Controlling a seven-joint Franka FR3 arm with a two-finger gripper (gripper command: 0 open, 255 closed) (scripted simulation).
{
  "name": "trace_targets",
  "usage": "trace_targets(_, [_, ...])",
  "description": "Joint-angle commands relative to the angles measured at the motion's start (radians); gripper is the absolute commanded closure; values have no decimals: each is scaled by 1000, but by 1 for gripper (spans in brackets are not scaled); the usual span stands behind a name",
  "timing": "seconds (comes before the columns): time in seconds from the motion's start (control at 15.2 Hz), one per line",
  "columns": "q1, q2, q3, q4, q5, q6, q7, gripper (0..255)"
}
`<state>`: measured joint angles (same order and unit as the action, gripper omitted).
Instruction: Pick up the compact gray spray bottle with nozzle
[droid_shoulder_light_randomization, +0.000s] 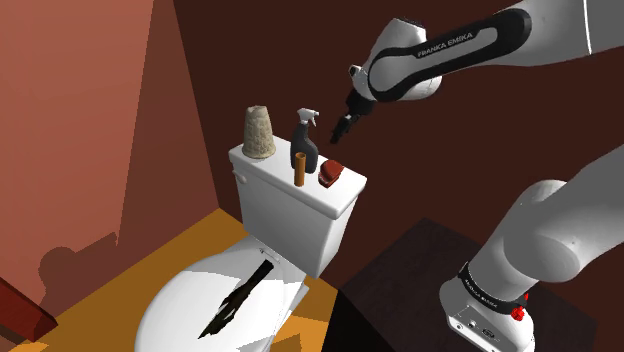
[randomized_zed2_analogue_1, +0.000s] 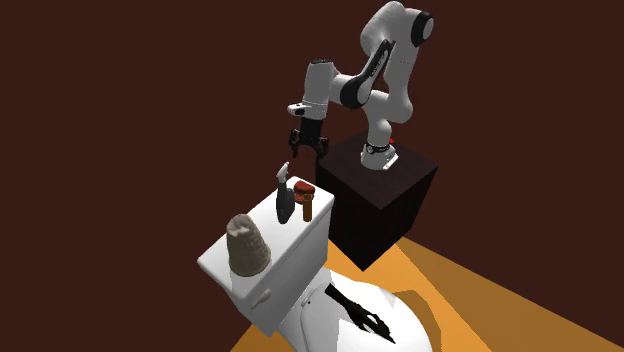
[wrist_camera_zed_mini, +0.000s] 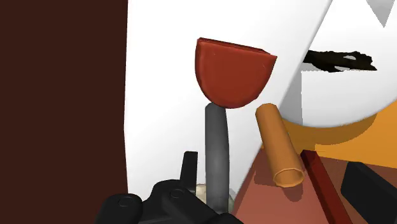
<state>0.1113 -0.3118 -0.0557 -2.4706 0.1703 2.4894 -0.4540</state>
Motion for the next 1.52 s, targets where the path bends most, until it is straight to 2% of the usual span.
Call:
trace_targets(0.0, [26,75,-19,28,51,82,-59,0])
trace_targets(0.2, [68,188,-46,87,159,178,-173,0])
trace_targets(0.46, [103,339,-56,196,357,266,-368,0])
trace_targets(0.99, [95,422,-28,198,500,343,-501,0])
trace_targets(1.12, [94,428,-25,197,511,348,-511,0])
trace_targets(1.19, [94,427,-25,196,510,348,-510,255])
trace_targets(1.45, [94,428,-25,196,512,349,-512,255])
